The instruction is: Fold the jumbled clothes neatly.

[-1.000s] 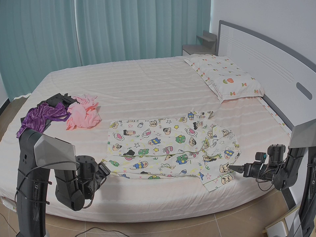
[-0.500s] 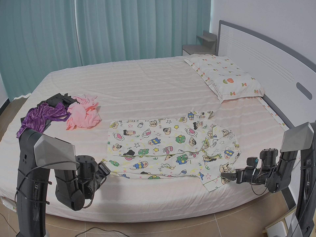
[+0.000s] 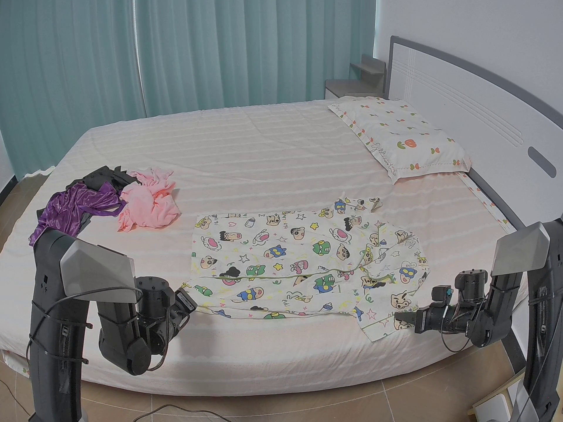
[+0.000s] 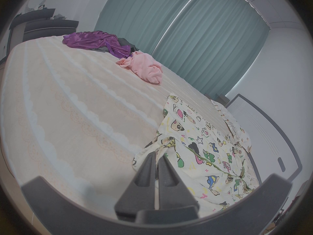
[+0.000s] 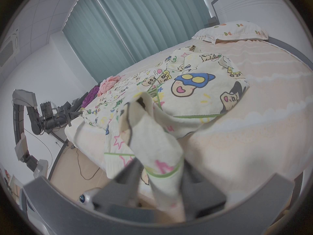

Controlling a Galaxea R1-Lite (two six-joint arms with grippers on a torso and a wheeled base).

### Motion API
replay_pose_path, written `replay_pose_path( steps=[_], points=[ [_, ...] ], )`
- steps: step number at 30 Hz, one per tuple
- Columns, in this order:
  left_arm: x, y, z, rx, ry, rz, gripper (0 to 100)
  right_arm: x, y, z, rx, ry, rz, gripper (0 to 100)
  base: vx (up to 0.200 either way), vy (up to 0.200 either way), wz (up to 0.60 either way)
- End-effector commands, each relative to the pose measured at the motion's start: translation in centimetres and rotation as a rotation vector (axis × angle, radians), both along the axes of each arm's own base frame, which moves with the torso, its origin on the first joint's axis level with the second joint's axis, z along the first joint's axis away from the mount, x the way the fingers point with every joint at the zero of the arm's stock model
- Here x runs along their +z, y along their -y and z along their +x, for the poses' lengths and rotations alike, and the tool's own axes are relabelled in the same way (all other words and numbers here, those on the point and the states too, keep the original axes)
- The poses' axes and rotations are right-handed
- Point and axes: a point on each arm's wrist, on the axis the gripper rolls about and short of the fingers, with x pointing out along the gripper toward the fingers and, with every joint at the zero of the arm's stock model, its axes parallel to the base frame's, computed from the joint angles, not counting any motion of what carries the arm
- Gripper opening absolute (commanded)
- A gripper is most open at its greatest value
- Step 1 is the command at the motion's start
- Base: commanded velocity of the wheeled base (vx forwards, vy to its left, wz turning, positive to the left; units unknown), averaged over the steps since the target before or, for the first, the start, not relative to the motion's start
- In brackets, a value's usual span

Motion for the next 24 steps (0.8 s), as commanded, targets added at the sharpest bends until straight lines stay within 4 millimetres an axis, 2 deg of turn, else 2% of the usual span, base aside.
replay_pose_path(
  steps=[1, 7, 10, 13, 18, 24],
  points=[
    [0.0, 0.1, 0.0, -0.001, 0.000, 0.000, 0, 0.2, 0.2, -0.7, 0.005, -0.008, -0.012, 0, 0.000, 0.000, 0.00],
    [-0.1, 0.2, -0.2, -0.006, -0.006, 0.005, 0, 1.1, 0.4, -2.0, 0.001, -0.021, -0.016, 0, 0.000, 0.000, 0.00],
    [0.0, 0.3, -0.5, -0.013, -0.010, 0.012, 0, 1.6, 0.6, -3.3, 0.004, -0.047, -0.009, 0, 0.000, 0.000, 0.00],
    [0.0, 0.5, -1.3, -0.029, -0.031, 0.026, 0, 2.9, 0.9, -5.3, 0.029, -0.071, 0.017, 0, 0.000, 0.000, 0.00],
    [0.8, 0.3, -2.9, -0.052, -0.061, 0.058, 0, 4.3, 1.0, -7.8, 0.042, -0.096, 0.034, 0, 0.000, 0.000, 0.00],
    [1.5, 0.6, -4.7, -0.102, -0.091, 0.104, 0, 4.9, 1.1, -9.9, 0.035, -0.116, 0.037, 0, 0.000, 0.000, 0.00]
  ],
)
